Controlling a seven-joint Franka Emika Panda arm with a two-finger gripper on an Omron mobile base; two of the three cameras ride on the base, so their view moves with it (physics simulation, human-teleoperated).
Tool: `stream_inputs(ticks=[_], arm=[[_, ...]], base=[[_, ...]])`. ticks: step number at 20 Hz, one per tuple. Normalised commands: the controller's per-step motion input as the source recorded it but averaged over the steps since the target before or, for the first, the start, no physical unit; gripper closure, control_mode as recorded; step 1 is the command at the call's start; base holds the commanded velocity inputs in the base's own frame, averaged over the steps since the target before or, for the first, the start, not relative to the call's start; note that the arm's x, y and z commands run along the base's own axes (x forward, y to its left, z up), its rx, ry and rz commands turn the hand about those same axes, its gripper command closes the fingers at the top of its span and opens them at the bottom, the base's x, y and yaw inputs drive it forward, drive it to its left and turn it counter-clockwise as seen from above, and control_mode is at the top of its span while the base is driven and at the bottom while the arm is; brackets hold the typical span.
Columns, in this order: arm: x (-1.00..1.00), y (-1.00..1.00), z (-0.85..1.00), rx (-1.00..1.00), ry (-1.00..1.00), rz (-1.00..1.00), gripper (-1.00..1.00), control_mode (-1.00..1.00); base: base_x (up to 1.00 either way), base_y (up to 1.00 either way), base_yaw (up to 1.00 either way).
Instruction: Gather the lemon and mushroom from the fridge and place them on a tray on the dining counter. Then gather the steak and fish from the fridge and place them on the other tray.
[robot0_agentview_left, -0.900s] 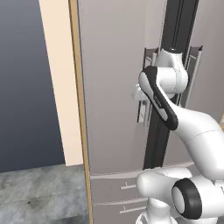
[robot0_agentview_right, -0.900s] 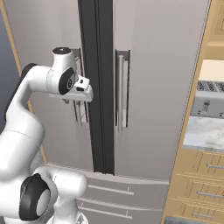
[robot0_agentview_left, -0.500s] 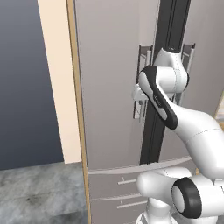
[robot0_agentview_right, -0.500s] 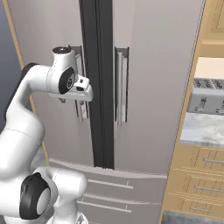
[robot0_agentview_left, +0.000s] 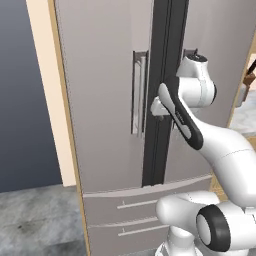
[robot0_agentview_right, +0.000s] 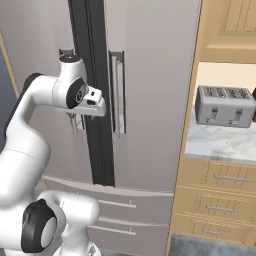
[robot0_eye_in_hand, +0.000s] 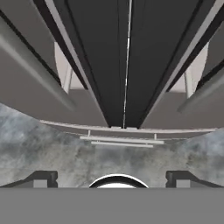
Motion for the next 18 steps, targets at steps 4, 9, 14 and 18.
stream_inputs(ticks=[4, 9, 14, 18], arm=[[0.0, 0.0, 0.0, 0.0, 0.0, 0.0, -1.0, 1.0], [0.0, 0.0, 0.0, 0.0, 0.0, 0.0, -1.0, 1.0], [0.0, 0.0, 0.0, 0.0, 0.0, 0.0, -1.0, 1.0], [-0.03, -0.01, -0.01, 0.0, -0.03, 0.0, -1.0, -1.0]], base=[[-0.16, -0.4, 0.0], [-0.31, -0.19, 0.0], [-0.44, 0.0, 0.0], [-0.07, 0.0, 0.0]])
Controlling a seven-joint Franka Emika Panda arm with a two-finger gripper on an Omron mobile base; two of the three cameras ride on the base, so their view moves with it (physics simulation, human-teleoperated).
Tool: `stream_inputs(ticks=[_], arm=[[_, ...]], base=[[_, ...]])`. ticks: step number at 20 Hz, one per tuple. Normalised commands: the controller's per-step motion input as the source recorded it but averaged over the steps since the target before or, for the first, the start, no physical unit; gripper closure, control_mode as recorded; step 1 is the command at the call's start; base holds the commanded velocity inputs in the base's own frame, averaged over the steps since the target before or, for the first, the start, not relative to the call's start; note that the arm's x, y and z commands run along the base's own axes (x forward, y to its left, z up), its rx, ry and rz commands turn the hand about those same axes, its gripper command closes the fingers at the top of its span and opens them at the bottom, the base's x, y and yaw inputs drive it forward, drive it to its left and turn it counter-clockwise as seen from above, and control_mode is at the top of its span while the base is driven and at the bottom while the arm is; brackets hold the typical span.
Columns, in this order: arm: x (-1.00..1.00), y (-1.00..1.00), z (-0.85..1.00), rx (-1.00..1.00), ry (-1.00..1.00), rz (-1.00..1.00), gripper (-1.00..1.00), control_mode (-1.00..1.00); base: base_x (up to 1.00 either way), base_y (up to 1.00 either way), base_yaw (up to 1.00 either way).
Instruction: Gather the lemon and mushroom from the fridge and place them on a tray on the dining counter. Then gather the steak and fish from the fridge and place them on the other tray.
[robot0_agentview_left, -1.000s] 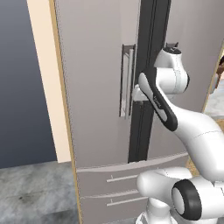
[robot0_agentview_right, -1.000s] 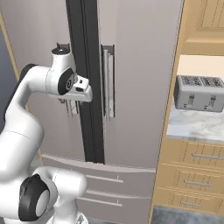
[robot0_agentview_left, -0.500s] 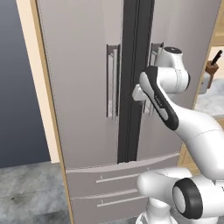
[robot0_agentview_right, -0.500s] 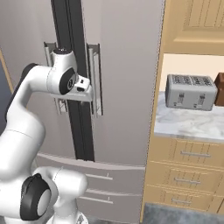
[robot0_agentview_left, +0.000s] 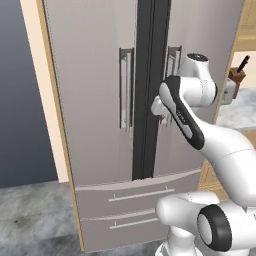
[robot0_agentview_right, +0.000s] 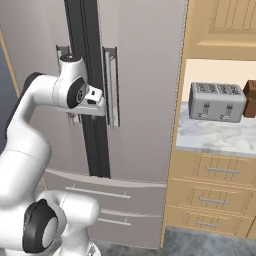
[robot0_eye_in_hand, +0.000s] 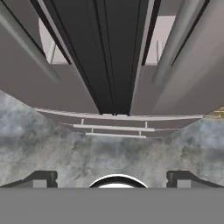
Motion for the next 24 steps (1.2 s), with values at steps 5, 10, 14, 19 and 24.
stream_inputs(ticks=[5, 10, 14, 19, 24], arm=[[-0.32, -0.36, 0.02, -0.14, -0.43, 0.0, -1.0, -1.0], [-0.04, -0.35, 0.2, -0.13, -0.35, -0.06, -1.0, -1.0], [0.52, -0.44, 0.27, 0.03, -0.19, 0.0, -1.0, -1.0], [0.63, -0.19, 0.47, 0.11, -0.05, 0.01, -1.0, -1.0], [0.34, 0.04, 0.22, 0.0, -0.06, 0.05, -1.0, -1.0]], base=[[0.0, 0.0, 0.0], [0.0, 0.0, 0.0], [0.0, 0.0, 0.0], [0.0, 0.0, 0.0], [0.0, 0.0, 0.0]])
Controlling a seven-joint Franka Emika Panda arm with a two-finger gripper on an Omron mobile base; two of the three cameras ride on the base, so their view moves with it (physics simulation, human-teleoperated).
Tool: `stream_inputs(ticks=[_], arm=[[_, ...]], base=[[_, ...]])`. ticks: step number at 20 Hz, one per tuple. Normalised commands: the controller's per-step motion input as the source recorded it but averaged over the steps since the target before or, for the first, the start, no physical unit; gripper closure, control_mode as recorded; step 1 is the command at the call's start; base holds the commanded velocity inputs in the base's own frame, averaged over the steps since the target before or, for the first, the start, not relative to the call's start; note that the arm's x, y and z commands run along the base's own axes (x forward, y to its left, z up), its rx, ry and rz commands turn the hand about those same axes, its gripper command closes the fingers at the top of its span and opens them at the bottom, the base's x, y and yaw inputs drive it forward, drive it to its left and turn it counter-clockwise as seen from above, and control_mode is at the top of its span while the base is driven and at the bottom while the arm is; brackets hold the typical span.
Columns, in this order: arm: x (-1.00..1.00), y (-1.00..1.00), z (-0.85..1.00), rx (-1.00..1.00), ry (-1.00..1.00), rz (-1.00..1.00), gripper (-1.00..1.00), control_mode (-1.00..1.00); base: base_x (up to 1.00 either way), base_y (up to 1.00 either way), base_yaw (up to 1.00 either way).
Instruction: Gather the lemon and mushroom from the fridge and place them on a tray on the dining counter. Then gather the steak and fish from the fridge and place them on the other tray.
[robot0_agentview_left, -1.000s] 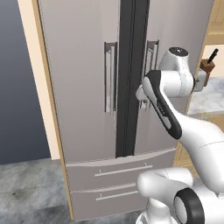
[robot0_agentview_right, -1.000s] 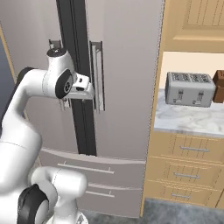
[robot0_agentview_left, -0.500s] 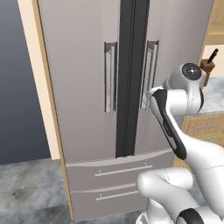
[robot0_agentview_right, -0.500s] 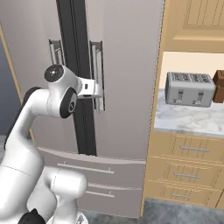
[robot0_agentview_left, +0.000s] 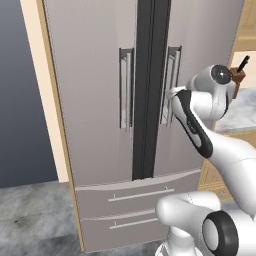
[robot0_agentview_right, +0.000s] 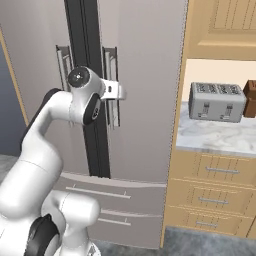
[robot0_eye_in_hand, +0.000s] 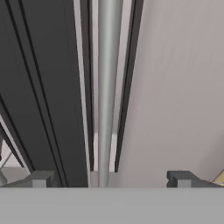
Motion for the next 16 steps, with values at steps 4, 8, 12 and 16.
stream_inputs(ticks=[4, 8, 12, 16], arm=[[0.26, 0.05, 0.08, 0.0, -0.02, 0.01, -1.0, -1.0], [0.28, 0.23, 0.02, 0.0, 0.0, 0.0, -1.0, -1.0], [0.17, 0.18, 0.0, -0.01, 0.0, 0.0, -1.0, -1.0], [0.2, 0.0, 0.0, 0.0, -0.03, 0.02, -1.0, -1.0]], base=[[0.0, 0.0, 0.0], [0.0, 0.0, 0.0], [0.0, 0.0, 0.0], [0.0, 0.0, 0.0]])
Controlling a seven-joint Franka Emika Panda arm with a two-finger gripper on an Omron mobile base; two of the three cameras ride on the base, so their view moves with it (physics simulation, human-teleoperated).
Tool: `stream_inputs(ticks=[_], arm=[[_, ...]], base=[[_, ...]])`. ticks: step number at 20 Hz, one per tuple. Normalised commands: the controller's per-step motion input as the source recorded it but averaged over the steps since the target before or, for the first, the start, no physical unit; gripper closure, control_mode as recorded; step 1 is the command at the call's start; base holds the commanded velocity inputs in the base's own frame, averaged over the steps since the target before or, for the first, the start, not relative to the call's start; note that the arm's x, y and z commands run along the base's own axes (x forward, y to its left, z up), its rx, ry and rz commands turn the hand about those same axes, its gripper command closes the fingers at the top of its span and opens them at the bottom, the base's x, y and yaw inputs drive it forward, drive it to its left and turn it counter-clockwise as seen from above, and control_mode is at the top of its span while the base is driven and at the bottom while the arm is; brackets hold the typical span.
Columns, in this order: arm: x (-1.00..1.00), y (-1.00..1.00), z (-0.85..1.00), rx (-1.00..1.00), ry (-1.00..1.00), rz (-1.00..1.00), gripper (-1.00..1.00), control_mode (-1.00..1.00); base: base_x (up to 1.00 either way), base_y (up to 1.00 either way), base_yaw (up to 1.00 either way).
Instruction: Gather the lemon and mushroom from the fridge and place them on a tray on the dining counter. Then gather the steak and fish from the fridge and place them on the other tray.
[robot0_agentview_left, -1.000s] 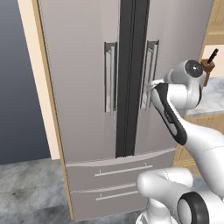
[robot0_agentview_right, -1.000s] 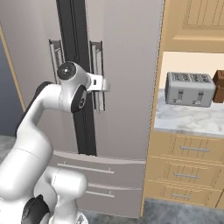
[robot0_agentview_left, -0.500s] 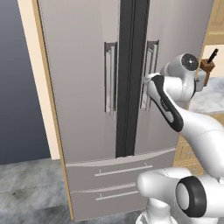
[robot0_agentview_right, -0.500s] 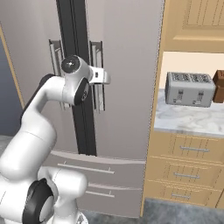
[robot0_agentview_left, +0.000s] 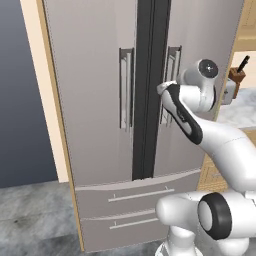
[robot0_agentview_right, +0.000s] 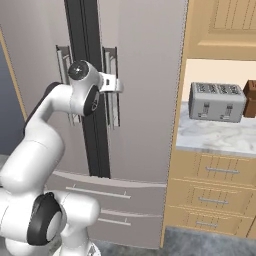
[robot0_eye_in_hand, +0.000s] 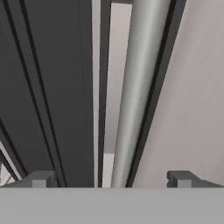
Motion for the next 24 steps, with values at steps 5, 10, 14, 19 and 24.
stream_inputs(ticks=[5, 10, 14, 19, 24], arm=[[0.2, -0.09, 0.0, 0.0, 0.0, 0.01, -1.0, -1.0], [0.25, -0.16, 0.0, 0.0, 0.0, 0.0, -1.0, -1.0], [0.3, -0.04, 0.0, 0.0, 0.0, 0.0, -1.0, -1.0], [0.32, 0.0, 0.0, 0.0, 0.0, 0.01, -1.0, -1.0], [0.34, 0.06, 0.0, -0.01, 0.0, 0.0, 1.0, -1.0]], base=[[0.0, 0.0, 0.0], [0.0, 0.0, 0.0], [0.0, 0.0, 0.0], [0.0, 0.0, 0.0], [0.0, 0.0, 0.0]])
